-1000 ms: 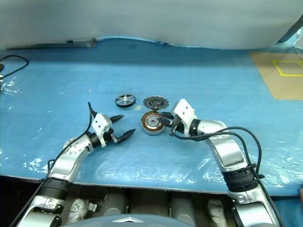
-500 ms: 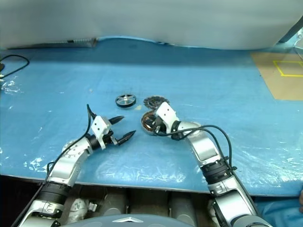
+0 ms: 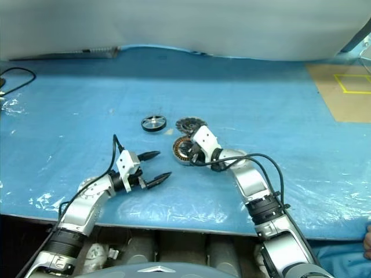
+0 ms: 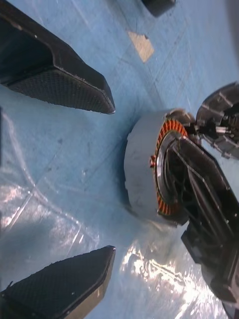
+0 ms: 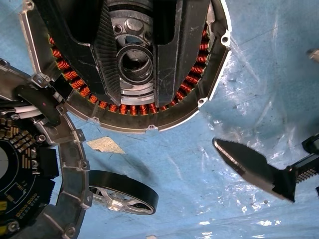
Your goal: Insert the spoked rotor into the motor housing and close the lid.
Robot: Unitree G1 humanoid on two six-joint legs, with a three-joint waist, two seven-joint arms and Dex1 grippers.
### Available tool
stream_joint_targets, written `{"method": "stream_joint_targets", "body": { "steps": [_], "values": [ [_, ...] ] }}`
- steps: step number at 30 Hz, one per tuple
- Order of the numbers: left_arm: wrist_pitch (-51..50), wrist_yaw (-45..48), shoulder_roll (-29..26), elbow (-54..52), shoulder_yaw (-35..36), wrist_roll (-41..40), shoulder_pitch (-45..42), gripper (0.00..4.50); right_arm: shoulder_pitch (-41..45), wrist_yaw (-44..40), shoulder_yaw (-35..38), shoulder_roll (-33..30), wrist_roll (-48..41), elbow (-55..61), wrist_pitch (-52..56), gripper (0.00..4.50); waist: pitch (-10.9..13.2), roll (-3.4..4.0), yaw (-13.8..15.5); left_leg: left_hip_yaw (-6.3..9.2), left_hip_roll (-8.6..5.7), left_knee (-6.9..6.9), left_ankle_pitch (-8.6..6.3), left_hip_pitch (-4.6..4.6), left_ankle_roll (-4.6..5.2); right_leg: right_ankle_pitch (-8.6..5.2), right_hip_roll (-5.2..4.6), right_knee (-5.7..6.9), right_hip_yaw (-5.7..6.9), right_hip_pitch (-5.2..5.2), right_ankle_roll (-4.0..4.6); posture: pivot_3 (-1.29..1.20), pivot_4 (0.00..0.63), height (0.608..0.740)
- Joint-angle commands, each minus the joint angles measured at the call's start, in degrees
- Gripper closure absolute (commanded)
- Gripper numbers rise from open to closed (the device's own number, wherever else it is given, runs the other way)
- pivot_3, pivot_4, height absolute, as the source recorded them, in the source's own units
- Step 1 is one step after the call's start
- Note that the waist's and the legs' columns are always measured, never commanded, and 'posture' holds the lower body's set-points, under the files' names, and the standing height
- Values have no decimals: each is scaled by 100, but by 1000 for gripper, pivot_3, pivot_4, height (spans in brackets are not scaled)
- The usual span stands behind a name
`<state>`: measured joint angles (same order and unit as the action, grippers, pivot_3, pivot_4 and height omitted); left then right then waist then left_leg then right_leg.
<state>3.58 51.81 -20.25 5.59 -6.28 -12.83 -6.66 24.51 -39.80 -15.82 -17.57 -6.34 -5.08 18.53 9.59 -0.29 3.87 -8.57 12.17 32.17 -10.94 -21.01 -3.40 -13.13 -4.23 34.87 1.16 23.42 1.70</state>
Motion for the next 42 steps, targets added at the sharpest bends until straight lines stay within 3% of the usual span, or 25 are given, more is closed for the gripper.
{"method": "stream_joint_targets", "body": {
  "steps": [1, 3, 8, 16, 23, 36, 42],
  "values": [
    [101, 93, -50, -240, -11, -102, 9, 0, 55, 26, 81, -1, 57, -21, -61, 3910, 0, 0, 0, 0, 0, 1, 0, 1, 0, 0, 0, 0, 0, -1, 0, 0, 150, 740],
    [100, 104, -50, -239, -17, -98, 12, 0, 49, 2, 63, -12, 51, -24, -52, 3910, 0, 0, 0, 0, 0, 1, 0, 2, 0, 0, 0, 0, 0, -3, 0, 0, 150, 740],
    [94, 99, -46, -217, -16, -95, 5, 0, -40, -174, 144, -106, -177, 429, 195, 2221, 0, 0, 0, 0, 0, 1, 0, 3, 0, 0, 0, 0, 0, -3, 0, 0, 150, 740],
    [122, 102, -51, -150, 3, -106, -18, 0, -298, -309, 413, -385, -618, 1444, 953, 2221, 0, 0, 4, 0, 2, 1, 0, 3, 0, 0, 1, 0, 0, -3, 0, 0, 150, 740],
    [146, 117, -39, -126, -13, -96, -55, 0, -299, -18, 280, -296, -358, 1273, 1010, 4484, 0, 0, -1, 0, 1, 0, 0, 4, 0, 0, 1, 0, 0, -3, 0, 0, 150, 740],
    [126, 17, -40, -245, -14, -62, 12, 0, -13, -18, 26, -269, -30, 945, 984, 4484, 0, 0, -3, 0, 1, 1, 0, 3, 0, 0, 1, 1, 0, -3, 0, 0, 150, 740],
    [137, -26, -27, -220, -18, -38, 12, 0, 40, -71, -176, -601, 254, 1114, 1173, 4484, 0, 0, 2, 0, 0, 3, 0, 4, 0, 1, 0, 1, 0, -6, -1, 0, 150, 740]
  ]
}}
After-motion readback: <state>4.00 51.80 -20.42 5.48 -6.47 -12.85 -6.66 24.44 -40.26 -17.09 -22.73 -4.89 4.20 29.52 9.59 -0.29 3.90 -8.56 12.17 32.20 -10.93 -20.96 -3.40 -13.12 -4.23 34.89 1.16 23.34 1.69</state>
